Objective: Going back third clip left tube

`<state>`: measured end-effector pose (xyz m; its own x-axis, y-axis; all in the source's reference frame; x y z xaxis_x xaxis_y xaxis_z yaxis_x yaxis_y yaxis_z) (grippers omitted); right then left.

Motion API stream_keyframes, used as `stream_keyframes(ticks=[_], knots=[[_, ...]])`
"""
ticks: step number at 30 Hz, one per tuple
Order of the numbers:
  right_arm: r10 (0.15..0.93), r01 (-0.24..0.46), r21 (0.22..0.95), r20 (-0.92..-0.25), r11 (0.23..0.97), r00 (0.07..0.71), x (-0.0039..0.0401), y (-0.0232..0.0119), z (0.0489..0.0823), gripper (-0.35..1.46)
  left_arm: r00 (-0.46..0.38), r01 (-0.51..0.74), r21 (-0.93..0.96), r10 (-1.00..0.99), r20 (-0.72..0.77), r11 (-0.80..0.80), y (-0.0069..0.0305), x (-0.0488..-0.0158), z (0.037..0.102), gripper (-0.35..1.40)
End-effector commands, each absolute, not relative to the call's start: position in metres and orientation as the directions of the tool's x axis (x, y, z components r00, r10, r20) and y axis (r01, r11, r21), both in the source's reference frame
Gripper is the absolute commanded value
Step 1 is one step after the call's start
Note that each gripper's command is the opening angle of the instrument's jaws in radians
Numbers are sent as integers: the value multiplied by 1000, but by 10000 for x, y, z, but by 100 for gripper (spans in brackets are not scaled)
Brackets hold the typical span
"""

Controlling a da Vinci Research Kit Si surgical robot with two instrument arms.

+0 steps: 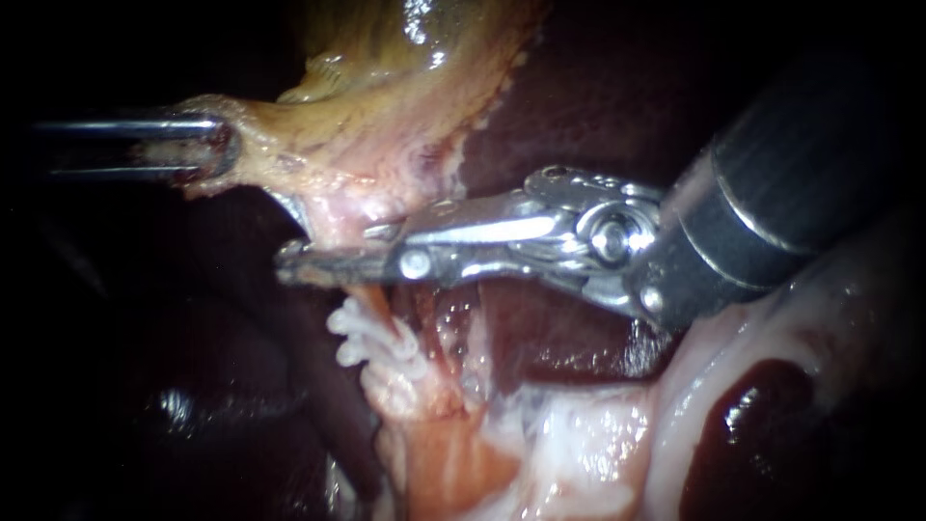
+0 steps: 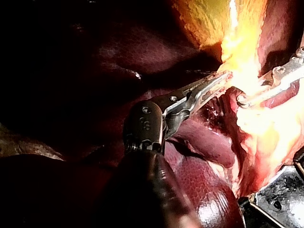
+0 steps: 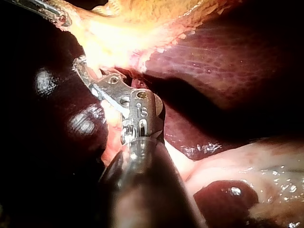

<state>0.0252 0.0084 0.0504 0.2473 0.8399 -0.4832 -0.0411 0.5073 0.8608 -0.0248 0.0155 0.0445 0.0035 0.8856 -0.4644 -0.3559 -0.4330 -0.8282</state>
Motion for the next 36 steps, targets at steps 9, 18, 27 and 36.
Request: stream_keyframes(ticks=[9, 18, 27, 36], knots=[[833, -21, 857, -494, 514, 250, 259, 84, 511, 38, 4, -357, -828, 885, -465, -433, 154, -250, 445, -35], [779, -3, 805, -574, 594, 251, 256, 85, 545, 47, 4, -357, -827, 885, -465, -433, 154, -250, 445, -35], [670, 38, 700, -697, 713, 254, 221, 75, 560, 50, 4, -357, -827, 885, -465, -433, 153, -249, 444, -35], [507, 86, 540, -826, 837, 247, 160, 59, 550, 50, 4, -357, -827, 885, -465, -434, 153, -248, 444, -35]])
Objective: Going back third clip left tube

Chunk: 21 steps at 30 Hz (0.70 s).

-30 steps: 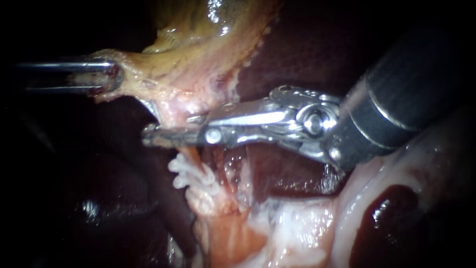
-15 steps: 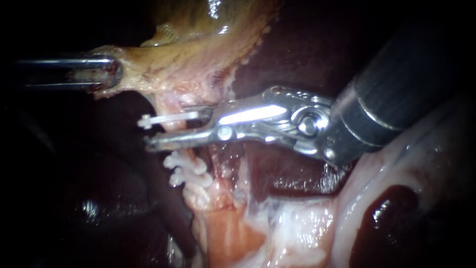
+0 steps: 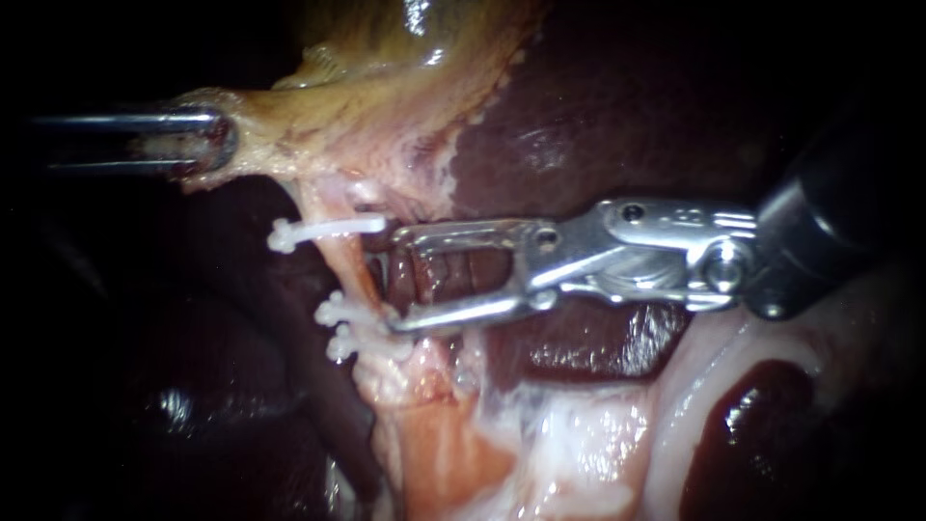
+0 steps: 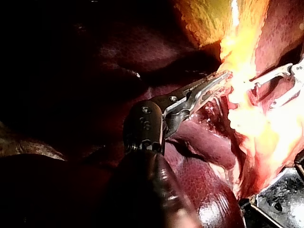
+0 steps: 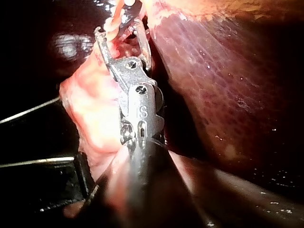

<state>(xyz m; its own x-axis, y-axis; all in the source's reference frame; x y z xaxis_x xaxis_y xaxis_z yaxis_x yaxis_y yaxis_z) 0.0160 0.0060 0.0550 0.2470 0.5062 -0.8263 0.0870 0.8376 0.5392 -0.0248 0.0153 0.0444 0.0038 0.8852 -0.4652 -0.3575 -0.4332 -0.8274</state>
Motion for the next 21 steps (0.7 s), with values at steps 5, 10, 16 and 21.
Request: stream_keyframes(ticks=[5, 10, 16, 21], knots=[[445, 82, 476, -861, 876, 246, 118, 52, 546, 50, 4, -357, -827, 885, -465, -434, 153, -248, 444, -35], [410, 88, 441, -879, 893, 242, 86, 49, 545, 50, 4, -357, -827, 885, -465, -433, 153, -249, 444, -35], [390, 99, 425, -885, 900, 255, 71, 51, 547, 50, 5, -360, -826, 884, -467, -435, 151, -253, 447, -35], [390, 101, 426, -885, 899, 255, 65, 50, 547, 50, 7, -366, -821, 881, -473, -437, 146, -263, 455, -35]])
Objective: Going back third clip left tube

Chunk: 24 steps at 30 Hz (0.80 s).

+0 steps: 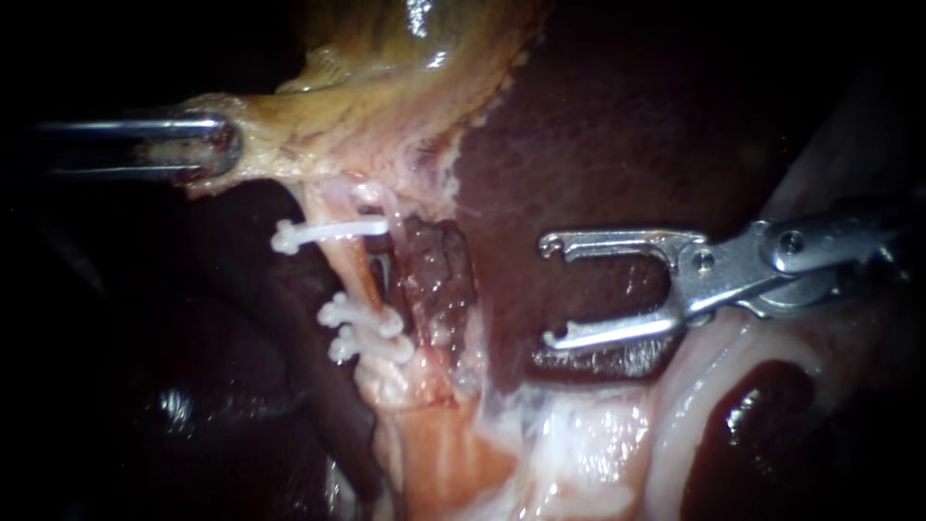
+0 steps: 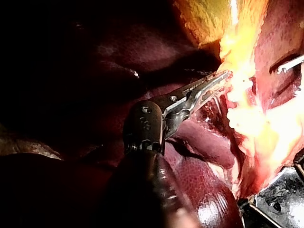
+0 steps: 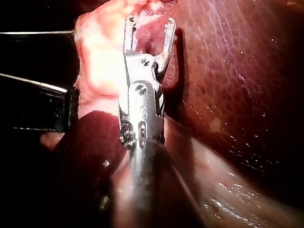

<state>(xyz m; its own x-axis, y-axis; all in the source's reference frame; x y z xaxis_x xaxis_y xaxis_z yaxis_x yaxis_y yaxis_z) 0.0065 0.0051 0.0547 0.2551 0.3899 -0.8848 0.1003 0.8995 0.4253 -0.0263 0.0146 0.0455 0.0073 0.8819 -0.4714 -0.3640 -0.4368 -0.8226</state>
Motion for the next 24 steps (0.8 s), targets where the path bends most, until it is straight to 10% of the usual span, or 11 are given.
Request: stream_keyframes(ticks=[1, 24], knots=[[390, 101, 426, -885, 899, 255, 64, 50, 547, 50, 9, -370, -819, 880, -474, -438, 145, -266, 458, -35], [390, 110, 427, -885, 898, 254, 59, 50, 547, 50, -15, -354, -815, 874, -485, -458, 138, -311, 507, -35]])
